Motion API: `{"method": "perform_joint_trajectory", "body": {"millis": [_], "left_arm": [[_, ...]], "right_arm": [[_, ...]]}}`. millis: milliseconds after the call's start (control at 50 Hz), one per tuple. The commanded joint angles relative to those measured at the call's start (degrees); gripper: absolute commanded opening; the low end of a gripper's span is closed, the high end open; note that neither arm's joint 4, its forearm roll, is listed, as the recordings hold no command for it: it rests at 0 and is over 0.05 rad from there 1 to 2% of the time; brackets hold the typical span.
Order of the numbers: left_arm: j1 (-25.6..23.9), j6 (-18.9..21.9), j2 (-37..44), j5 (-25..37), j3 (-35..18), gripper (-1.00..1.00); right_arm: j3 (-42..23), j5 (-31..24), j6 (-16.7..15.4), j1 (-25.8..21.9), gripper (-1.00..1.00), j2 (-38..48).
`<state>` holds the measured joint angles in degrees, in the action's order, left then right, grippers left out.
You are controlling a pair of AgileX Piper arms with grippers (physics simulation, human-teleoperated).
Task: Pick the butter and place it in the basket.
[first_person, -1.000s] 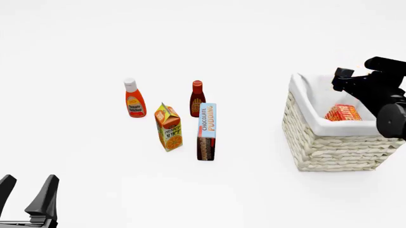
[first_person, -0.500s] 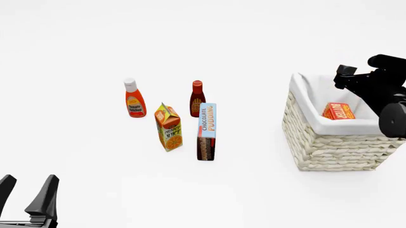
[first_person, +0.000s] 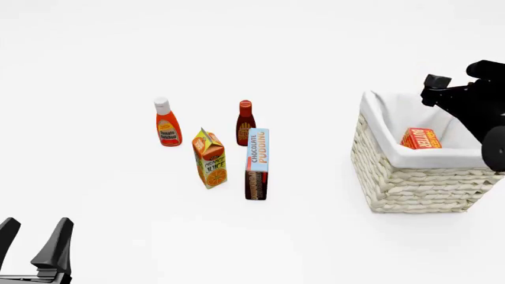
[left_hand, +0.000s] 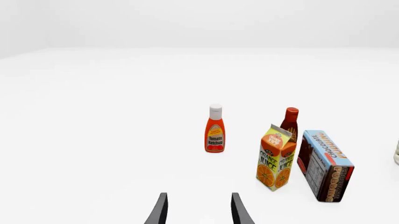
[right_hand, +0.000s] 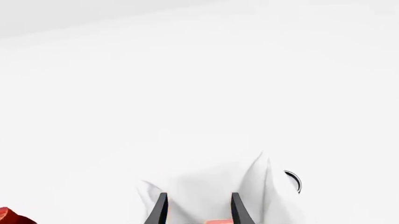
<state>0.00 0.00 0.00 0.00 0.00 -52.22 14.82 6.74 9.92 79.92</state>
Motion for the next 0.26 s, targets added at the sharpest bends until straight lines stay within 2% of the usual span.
{"method": "perform_joint_trajectory", "body": {"millis": [20, 260], "left_arm": [[0.00, 0.00, 0.00, 0.00, 0.00, 1.00], [0.00, 0.00, 0.00, 0.00, 0.00, 1.00]], "right_arm": [[0.12, -2.14, -0.32, -0.36, 1.00, -3.41], [-0.71, -6.88, -1.24, -1.51, 1.00, -9.55]]}}
